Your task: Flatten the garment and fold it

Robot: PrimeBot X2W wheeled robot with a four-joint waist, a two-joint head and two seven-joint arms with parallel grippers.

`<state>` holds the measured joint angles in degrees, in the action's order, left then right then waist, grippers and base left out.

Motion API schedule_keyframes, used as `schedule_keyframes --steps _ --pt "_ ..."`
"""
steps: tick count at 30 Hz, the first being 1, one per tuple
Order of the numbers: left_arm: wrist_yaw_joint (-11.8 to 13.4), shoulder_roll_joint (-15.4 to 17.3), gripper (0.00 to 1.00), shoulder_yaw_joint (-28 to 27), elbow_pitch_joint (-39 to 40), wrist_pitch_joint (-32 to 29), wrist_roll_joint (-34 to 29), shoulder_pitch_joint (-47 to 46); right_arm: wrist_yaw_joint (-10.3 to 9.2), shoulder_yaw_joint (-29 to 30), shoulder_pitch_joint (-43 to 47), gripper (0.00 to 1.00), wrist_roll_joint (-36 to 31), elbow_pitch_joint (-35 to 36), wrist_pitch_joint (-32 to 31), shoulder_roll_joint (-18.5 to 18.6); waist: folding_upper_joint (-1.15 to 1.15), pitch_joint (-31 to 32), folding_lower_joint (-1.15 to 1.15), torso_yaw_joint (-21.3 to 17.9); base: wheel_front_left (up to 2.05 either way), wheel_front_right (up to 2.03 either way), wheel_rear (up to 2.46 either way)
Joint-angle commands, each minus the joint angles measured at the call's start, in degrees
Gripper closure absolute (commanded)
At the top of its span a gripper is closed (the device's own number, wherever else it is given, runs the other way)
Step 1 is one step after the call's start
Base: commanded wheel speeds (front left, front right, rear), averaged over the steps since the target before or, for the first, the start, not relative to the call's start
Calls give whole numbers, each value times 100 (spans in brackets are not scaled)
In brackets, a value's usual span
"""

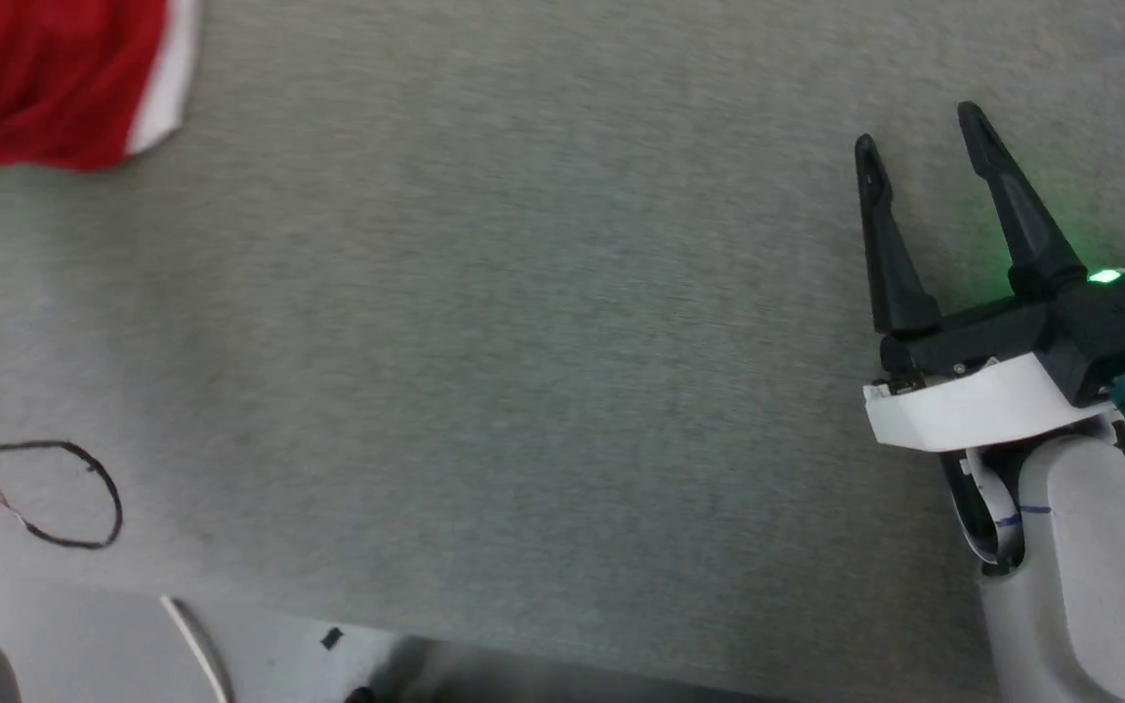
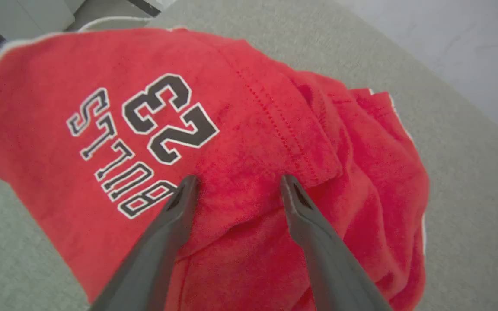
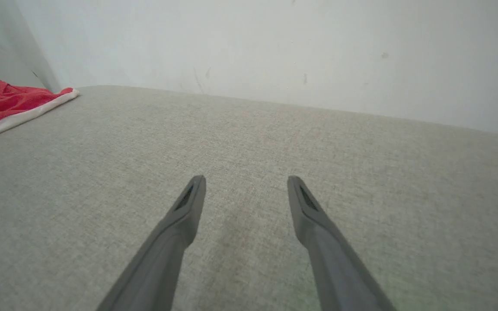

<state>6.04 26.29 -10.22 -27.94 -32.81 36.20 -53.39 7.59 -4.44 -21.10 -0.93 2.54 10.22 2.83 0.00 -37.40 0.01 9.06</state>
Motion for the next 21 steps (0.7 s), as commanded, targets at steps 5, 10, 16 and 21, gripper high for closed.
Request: schedule_keyframes --steps 5,10,16,21 --pt "511 88 0 -75 125 -490 -36 384 -10 -32 -113 0 78 -180 106 5 0 -614 -1 -743 0 0 0" --pt "710 212 100 -75 457 -415 -233 699 -10 -36 -110 0 121 -321 181 5 0 -284 -1 -724 0 0 0" --pt "718 319 100 -155 762 947 -666 736 -10 61 60 0 196 -600 276 5 0 542 -1 -655 0 0 0" --pt "430 413 100 -1 847 2240 -1031 494 -10 190 401 0 326 -874 341 5 0 1459 -1 -660 0 0 0"
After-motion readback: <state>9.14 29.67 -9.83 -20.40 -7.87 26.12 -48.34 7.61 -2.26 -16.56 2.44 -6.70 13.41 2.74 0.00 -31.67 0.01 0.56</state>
